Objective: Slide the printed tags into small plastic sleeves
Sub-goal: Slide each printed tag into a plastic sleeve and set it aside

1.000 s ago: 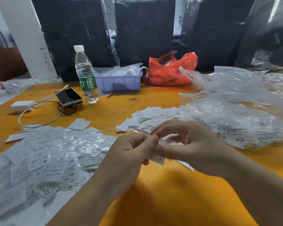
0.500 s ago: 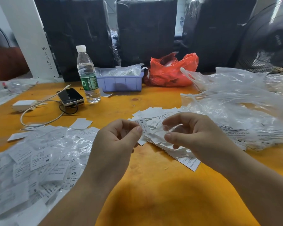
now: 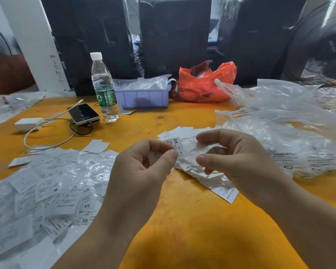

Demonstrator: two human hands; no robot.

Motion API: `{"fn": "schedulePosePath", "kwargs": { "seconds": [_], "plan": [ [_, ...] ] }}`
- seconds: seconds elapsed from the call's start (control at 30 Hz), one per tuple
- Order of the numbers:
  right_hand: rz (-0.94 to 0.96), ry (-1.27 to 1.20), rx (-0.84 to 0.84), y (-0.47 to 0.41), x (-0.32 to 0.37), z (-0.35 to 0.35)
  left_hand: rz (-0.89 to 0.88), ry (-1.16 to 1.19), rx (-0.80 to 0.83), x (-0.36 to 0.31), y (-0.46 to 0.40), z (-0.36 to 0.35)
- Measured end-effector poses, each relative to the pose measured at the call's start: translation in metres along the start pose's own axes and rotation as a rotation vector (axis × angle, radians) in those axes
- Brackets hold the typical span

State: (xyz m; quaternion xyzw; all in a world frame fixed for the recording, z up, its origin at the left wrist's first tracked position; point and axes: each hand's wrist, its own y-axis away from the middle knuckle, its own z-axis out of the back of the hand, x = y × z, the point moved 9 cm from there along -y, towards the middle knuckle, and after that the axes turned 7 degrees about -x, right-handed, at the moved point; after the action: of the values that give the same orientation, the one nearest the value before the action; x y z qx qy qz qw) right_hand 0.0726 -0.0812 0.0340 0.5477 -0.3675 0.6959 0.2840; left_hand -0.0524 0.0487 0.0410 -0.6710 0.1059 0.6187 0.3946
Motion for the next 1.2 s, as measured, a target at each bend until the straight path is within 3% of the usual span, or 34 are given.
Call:
{"fn": "schedulePosePath", "kwargs": {
  "seconds": [0.77,1.2],
  "plan": [
    [0.037,-0.153,0.001,0.006,0.008,-0.006,-0.033,-0.067,-0.011,0.0,0.006,-0.007],
    [0.084,-0.141,-0.008,0.006,0.01,-0.005,0.09,0.012,0.161,0.01,0.007,-0.021]
  ]
}}
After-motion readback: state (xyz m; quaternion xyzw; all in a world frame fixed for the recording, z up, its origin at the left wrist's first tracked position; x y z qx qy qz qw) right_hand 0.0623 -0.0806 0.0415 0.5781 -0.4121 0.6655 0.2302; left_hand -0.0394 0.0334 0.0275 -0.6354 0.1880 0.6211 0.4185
